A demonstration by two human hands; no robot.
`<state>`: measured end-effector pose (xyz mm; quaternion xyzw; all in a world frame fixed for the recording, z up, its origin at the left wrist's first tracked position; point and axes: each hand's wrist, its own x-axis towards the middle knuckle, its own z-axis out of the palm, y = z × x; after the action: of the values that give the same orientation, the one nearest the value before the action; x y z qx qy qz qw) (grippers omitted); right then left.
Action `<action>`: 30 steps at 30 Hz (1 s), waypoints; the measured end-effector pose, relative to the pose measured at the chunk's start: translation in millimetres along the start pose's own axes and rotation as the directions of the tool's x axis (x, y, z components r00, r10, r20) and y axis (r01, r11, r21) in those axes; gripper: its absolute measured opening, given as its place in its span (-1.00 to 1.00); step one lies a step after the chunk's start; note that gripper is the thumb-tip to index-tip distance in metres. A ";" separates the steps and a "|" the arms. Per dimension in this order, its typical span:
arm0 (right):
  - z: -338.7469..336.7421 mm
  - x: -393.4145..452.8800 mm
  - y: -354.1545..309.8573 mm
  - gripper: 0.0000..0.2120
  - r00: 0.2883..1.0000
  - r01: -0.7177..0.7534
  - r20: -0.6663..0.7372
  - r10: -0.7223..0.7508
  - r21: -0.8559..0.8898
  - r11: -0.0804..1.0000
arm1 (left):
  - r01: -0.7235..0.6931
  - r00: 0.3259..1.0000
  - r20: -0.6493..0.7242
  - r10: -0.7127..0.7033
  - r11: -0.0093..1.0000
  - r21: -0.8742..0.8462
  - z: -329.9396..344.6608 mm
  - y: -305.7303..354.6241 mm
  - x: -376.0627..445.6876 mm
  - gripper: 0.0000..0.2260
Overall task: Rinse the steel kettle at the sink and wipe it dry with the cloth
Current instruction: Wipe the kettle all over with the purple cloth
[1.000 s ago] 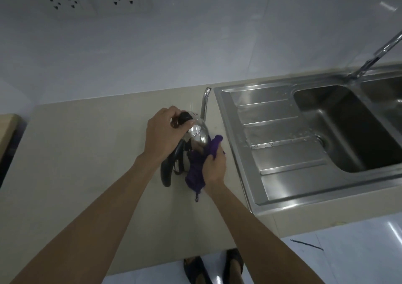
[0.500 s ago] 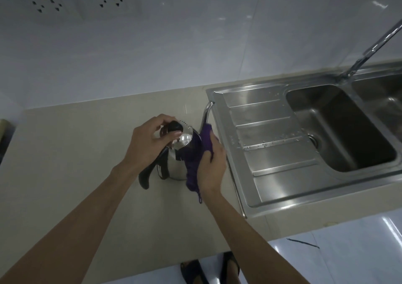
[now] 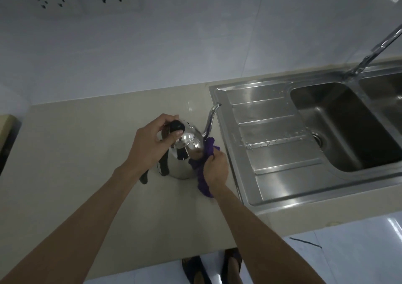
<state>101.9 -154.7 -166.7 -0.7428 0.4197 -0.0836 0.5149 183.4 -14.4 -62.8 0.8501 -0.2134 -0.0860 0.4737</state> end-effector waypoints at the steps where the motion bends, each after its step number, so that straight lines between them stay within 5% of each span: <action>1: -5.8 1.6 -7.3 -0.69 0.999 0.033 -0.016 -0.033 0.049 0.998 | -0.011 1.000 -0.023 0.012 0.999 0.049 2.3 0.9 -1.2 -0.78; 5: -7.1 -20.3 -29.7 -0.63 0.932 0.357 -0.138 -0.337 0.172 0.918 | 0.001 0.991 -0.131 0.023 0.983 0.186 12.8 8.8 -0.1 -0.69; 18: 22.9 6.5 -2.8 -0.77 0.995 -0.063 -0.074 0.074 0.144 0.988 | 0.026 0.988 -0.153 0.000 0.985 0.172 16.2 8.8 -0.8 -0.72; 23: 13.1 21.0 -4.5 -0.76 0.999 -0.038 0.033 0.038 0.001 0.999 | 0.026 0.988 -0.153 -0.009 0.993 0.112 15.6 10.6 -1.4 -0.75; 30: 29.8 -34.4 1.0 -0.81 0.993 -0.106 -0.053 0.107 0.009 0.994 | 0.035 0.989 -0.145 -0.026 0.998 0.060 16.5 10.6 -2.3 -0.75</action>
<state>96.1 -109.7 -170.5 -0.7153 0.4720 -0.0771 0.5095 172.6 -30.9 -62.9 0.8715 -0.1684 -0.0250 0.4599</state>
